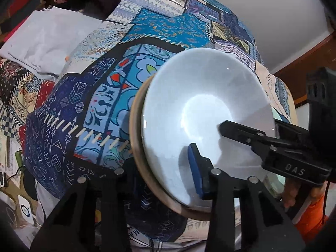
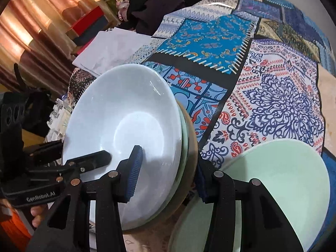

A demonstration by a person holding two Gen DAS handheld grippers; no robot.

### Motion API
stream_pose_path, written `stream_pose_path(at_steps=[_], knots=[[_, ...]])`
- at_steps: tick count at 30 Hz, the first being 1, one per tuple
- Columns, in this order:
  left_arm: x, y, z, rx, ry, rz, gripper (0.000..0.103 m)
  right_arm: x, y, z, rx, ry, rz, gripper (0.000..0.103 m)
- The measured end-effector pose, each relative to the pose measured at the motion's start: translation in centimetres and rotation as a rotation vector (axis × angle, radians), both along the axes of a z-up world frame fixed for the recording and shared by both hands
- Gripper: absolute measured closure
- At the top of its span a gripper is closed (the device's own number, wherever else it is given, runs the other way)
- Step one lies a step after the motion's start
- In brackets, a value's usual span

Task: Organize plates and bowls
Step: 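Grip the rim of the stacked bowls with the left tool and lift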

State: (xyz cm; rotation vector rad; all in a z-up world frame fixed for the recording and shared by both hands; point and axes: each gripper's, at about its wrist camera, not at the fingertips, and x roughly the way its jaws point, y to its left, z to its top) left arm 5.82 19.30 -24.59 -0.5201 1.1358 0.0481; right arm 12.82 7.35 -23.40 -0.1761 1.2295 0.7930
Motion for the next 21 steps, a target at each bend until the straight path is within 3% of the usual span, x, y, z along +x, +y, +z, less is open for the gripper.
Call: stream_pose_path(at_steps=[5,21], knots=[[0.1,0.0,0.2,0.005,0.015,0.021,0.064,0.4,-0.7,0.1,0.030,0.030,-0.038,0.070],[0.0,-0.4,3.4,0.094,-0.032,0.077,0.064,0.0,-1.4,2.4,0.091,-0.019,-0.078,0.074]])
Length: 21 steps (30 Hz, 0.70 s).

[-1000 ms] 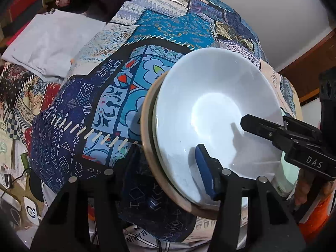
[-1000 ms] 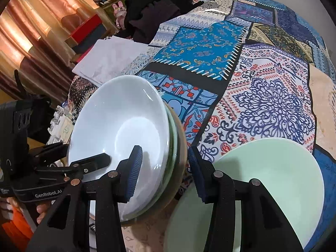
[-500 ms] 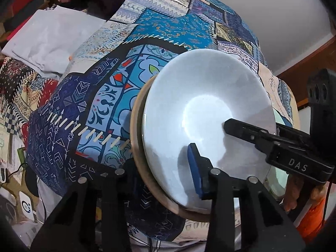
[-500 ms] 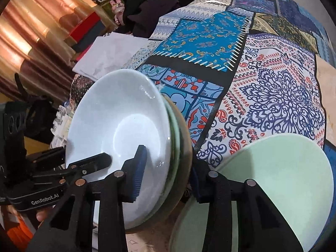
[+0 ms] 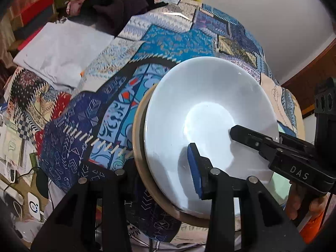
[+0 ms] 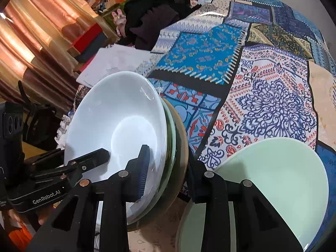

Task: Organize plates and bowls
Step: 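Carry the bowl stack with the left tool and lower it onto the pale green plate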

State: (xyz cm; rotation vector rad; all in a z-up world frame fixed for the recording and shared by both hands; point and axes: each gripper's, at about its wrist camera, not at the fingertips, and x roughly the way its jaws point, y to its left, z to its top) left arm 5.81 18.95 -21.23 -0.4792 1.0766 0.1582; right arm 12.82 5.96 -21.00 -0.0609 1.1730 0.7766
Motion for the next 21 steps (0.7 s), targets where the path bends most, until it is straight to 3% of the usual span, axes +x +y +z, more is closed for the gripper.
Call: stream_pose_path(at_steps=[21], knots=[[2.8,-4.4,5.8,0.055,-0.105,-0.093,0.064,0.9,-5.3,4.9,0.059,-0.100,-0.115,0.075]])
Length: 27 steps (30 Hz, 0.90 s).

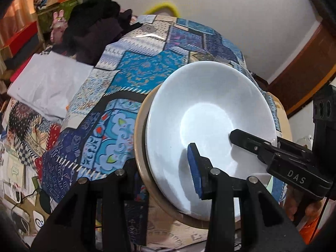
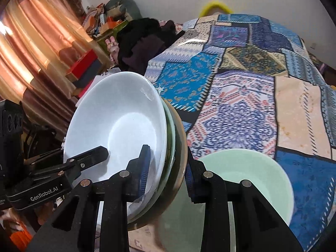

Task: Organize plates and bowls
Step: 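Carry the bowl stack with the left tool and lower it onto the pale green plate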

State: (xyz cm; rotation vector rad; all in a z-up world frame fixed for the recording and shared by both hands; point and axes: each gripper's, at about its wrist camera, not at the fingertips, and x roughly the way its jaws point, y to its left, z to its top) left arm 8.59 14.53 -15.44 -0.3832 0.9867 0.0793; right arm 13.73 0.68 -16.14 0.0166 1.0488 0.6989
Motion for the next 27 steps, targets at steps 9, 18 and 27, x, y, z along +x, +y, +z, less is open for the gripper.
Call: stream_pose_path(at_steps=[9,18,27], knots=[[1.3,-4.1,0.9,0.004,-0.017,-0.089,0.064,-0.2,-4.3,1.1,0.001,-0.022,-0.079,0.075],[2.2,-8.4,1.0,0.010,-0.012,-0.173,0.064,-1.2,-8.7,1.3,0.002,-0.020,-0.154,0.075],[2.6,-11.6,-0.2,0.008,0.032,-0.229,0.064,-1.9,-11.9,0.3,-0.007,0.023,-0.195,0.075]])
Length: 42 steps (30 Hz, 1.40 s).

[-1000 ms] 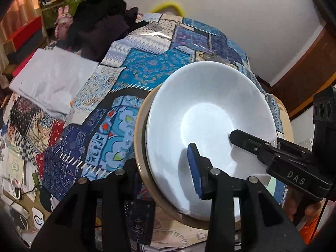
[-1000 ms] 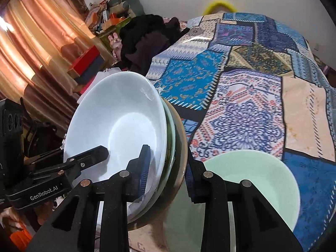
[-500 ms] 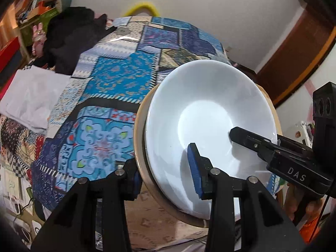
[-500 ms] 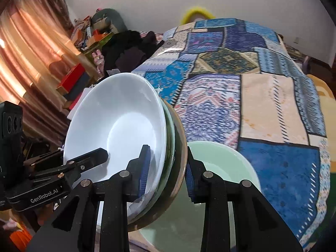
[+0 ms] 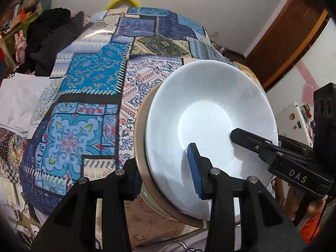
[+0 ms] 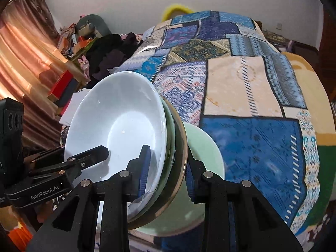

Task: Organize plates and bowls
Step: 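Carry the bowl stack with the left tool and lower it onto the pale green plate, then open the left tool and pull both tools back from the stack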

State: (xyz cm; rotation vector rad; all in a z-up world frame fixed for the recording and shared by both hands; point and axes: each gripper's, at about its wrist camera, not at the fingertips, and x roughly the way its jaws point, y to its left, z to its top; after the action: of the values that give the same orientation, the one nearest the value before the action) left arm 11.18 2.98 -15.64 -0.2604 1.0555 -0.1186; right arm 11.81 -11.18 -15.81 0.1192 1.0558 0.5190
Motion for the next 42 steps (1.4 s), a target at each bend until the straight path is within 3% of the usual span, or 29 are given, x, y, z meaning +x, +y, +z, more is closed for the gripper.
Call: stream_pose_path(at_steps=[19,28,35,42], knots=[[0.4,-1.5,-3.9,0.025,0.117,-0.034,0.064,0.1,-1.1,-3.6,-0.015,0.110,0.000,0.075],[0.3,-0.8,-4.8,-0.008,0.130,-0.034,0.064,-0.2,-0.4,-3.4,-0.036,0.075,0.027,0.072],[-0.2,-0.4,-3.5,0.022,0.075,-0.021,0.064,-0.3,-0.6,-3.3,-0.025,0.071,0.021,0.072],[-1.4,0.5,0.3,0.034,-0.026,0.009,0.059,-1.1,-1.6,-0.2,-0.015,-0.012,0.001,0.069]])
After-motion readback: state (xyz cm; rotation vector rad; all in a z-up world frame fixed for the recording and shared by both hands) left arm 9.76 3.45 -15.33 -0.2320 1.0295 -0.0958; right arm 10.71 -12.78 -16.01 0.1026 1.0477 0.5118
